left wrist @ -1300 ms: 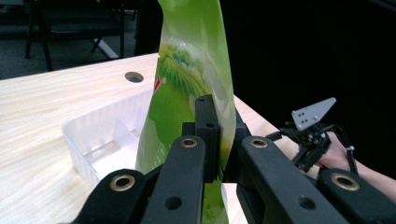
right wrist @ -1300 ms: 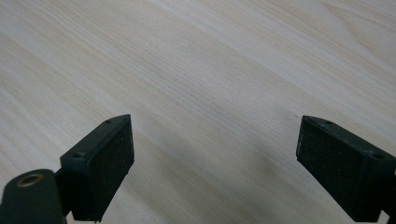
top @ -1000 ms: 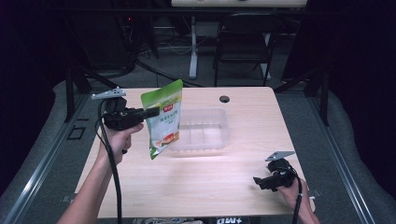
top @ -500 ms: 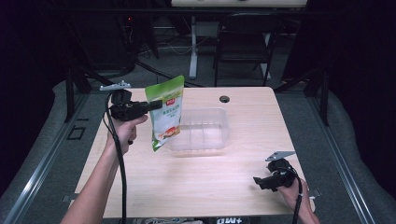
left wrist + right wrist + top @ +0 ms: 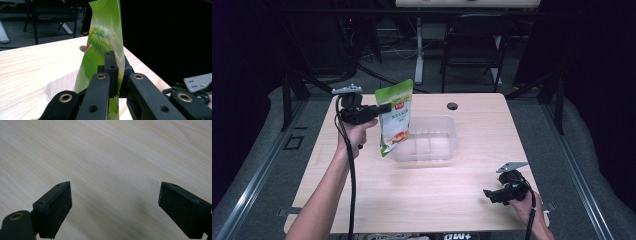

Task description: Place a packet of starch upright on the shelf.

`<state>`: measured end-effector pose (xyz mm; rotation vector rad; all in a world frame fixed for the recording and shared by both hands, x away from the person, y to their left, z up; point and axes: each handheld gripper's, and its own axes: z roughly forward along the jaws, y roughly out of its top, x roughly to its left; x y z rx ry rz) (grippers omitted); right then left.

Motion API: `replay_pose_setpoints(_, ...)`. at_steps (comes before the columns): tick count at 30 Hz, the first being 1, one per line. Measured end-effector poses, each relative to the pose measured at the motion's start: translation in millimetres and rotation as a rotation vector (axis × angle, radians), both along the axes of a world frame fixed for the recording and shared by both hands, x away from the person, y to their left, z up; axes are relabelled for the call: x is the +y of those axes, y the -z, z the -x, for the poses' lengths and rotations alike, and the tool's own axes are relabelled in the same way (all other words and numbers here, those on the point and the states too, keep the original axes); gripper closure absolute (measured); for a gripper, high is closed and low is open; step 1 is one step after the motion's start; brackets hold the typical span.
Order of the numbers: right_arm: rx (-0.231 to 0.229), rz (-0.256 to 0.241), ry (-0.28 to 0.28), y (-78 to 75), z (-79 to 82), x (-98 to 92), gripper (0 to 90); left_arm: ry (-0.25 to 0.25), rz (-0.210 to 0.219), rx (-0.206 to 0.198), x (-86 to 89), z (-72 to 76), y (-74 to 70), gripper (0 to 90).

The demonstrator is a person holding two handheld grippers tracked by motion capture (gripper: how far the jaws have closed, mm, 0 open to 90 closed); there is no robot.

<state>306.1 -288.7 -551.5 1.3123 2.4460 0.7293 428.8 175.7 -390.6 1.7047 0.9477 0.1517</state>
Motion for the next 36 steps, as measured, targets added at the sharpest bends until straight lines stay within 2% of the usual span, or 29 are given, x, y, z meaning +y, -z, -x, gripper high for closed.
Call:
replay_pose_setpoints(3, -0.002, -0.021, 0.003, 1.4, -0.1, 0.2, 11.0, -0.005, -0.007, 0.000, -6.0, -6.5, 6.3, 89.8)
replay_pose_setpoints(7, -0.001, -0.021, 0.003, 1.3, 0.0, 0.2, 11.0, -0.011, -0.003, 0.005, -9.6, -10.7, 11.3, 89.7)
replay_pose_setpoints(11, 0.000, 0.003, -0.003, -0.2, 0.0, -0.1, 11.0, -0.013, -0.020, 0.010, -16.4, -16.5, 18.3, 89.7)
replay_pose_setpoints(12, -0.002, -0.022, -0.004, 1.5, 0.0, 0.8, 11.0, -0.017, -0.025, 0.011, -18.5, -18.3, 20.7, 89.7)
replay_pose_setpoints(14, -0.006, -0.025, 0.001, 1.7, 0.2, 0.9, 11.0, -0.019, -0.023, 0.015, -21.7, -21.7, 25.9, 89.7)
replay_pose_setpoints(18, -0.006, -0.023, -0.002, 1.7, 0.2, 0.9, 11.0, -0.025, -0.032, 0.009, -24.6, -24.4, 30.9, 89.7)
replay_pose_setpoints(24, -0.005, -0.029, -0.001, 2.0, 0.4, 1.9, 11.0, -0.031, -0.046, 0.024, -28.5, -27.0, 43.4, 89.6)
replay_pose_setpoints(26, -0.005, -0.028, -0.001, 2.1, 0.5, 1.9, 11.0, -0.042, -0.065, 0.029, -29.1, -27.3, 48.7, 89.5)
replay_pose_setpoints(28, 0.002, -0.028, -0.007, 2.2, 0.0, 1.5, 11.0, -0.041, -0.057, 0.036, -28.2, -27.1, 53.2, 89.4)
replay_pose_setpoints(30, 0.002, -0.028, -0.007, 2.3, 0.0, 1.5, 11.0, -0.038, -0.043, 0.038, -26.4, -26.5, 54.9, 89.4)
replay_pose_setpoints(33, 0.003, -0.027, -0.007, 2.5, -0.2, 1.8, 11.0, -0.046, -0.074, 0.031, -25.4, -25.1, 53.9, 87.2)
replay_pose_setpoints(36, 0.005, -0.027, -0.008, 2.4, -0.1, 2.0, 11.0, -0.040, -0.094, 0.027, -22.4, -26.9, 51.6, 80.2)
